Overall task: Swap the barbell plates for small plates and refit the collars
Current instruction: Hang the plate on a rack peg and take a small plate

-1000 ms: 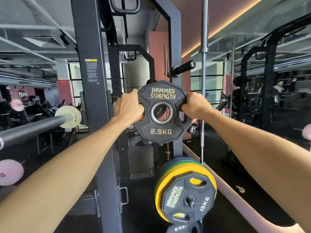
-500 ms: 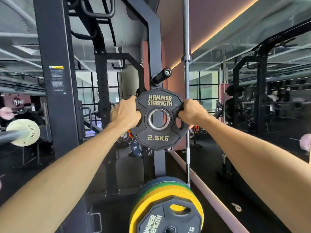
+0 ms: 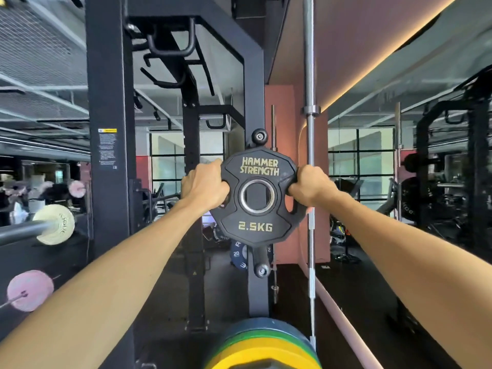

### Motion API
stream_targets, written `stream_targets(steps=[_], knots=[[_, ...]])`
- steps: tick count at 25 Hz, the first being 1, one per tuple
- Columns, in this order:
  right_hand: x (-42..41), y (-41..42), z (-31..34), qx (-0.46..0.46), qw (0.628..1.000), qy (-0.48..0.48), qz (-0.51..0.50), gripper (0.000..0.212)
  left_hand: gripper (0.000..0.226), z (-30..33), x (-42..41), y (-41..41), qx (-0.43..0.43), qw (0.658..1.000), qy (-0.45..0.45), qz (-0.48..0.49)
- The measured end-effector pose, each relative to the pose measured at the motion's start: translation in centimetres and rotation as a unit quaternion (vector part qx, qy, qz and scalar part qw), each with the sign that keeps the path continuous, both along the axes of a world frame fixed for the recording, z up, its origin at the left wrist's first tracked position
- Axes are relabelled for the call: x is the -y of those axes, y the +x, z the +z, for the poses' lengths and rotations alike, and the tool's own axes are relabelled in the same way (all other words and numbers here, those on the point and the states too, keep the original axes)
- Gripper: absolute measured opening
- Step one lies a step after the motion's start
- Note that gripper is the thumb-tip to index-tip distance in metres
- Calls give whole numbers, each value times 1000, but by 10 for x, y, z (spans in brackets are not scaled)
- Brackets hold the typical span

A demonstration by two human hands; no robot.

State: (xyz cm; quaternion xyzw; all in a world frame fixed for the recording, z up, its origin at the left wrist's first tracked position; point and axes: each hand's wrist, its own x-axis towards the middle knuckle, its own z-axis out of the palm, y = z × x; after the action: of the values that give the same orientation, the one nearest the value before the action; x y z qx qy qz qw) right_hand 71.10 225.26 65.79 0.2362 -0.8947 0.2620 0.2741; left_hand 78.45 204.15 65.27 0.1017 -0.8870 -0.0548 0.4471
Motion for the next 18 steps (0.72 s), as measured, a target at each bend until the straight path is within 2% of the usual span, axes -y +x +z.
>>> stream_targets(steps=[7,14,18], knots=[[2,-43,51,-45,999,-14,-3,17,39,49,1,-37,-46,999,-9,1],[12,-84,111,-110,994,-24,-10,9,31,109,6,-68,-83,997,-6,-3],[25,-114,134,-122,992,-24,-10,20,22,128,17,-92,-98,995,-12,-5]])
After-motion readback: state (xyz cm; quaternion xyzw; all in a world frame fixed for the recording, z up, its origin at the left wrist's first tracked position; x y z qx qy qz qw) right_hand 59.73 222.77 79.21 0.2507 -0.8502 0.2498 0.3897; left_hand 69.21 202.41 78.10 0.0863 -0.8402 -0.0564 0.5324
